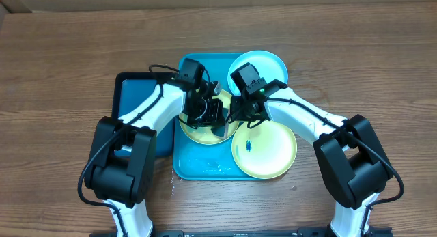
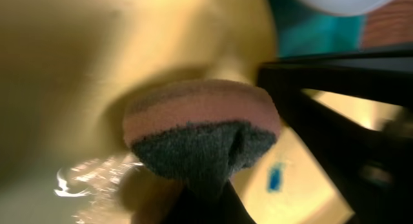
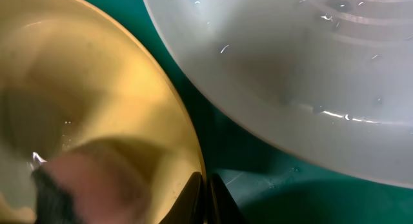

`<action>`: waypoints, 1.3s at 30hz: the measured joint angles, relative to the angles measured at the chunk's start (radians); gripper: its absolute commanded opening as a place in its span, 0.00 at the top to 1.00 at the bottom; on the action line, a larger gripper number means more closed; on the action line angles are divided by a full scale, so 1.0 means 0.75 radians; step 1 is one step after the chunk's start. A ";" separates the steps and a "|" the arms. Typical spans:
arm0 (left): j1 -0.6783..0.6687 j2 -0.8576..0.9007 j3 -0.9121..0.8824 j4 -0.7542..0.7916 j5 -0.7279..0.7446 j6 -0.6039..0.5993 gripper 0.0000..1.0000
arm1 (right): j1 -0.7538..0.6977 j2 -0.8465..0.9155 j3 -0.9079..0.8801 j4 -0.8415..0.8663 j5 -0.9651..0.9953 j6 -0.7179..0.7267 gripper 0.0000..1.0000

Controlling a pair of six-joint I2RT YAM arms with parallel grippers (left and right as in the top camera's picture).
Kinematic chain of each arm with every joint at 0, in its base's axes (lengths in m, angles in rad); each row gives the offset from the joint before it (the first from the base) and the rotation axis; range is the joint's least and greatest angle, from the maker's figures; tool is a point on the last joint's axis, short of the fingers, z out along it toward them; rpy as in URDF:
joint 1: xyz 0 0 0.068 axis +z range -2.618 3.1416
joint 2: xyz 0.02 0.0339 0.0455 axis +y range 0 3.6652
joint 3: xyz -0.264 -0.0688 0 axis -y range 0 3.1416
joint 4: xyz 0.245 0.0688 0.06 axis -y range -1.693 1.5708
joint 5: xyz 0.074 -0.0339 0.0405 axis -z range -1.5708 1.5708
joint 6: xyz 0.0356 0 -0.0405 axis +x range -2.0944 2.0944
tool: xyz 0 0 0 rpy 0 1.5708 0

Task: Clean dirty plates on tray and stack at the side
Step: 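Scrub the upper-left yellow plate with the sponge in the left gripper, then dip the sponge back into the black water tray with the left gripper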

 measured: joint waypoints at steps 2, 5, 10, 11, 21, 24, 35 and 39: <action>0.017 -0.001 0.074 -0.086 0.038 0.018 0.96 | 0.000 0.000 0.000 0.003 0.001 0.000 0.96; 0.071 -0.015 0.197 -0.203 0.052 0.046 0.96 | 0.000 0.000 0.000 0.002 0.001 0.000 0.96; 0.208 -0.109 0.303 -0.365 -0.040 0.067 0.96 | 0.000 0.000 0.000 0.003 0.000 0.001 0.96; 0.246 -0.138 0.312 -0.401 -0.087 0.072 0.96 | 0.000 0.000 0.000 0.004 0.001 -0.001 0.96; 0.399 -0.193 0.296 -0.558 -0.537 0.080 0.96 | 0.000 0.000 0.000 0.003 0.002 -0.001 0.96; 0.399 -0.193 0.218 -0.514 -0.641 0.073 0.96 | 0.000 0.000 0.000 0.003 0.001 0.001 0.96; 0.399 -0.193 -0.024 -0.335 -0.767 0.041 0.46 | 0.000 0.000 0.000 0.003 0.001 0.002 0.85; 0.399 -0.193 -0.006 -0.369 -0.755 0.040 0.44 | 0.000 0.000 0.000 0.004 0.002 0.006 0.79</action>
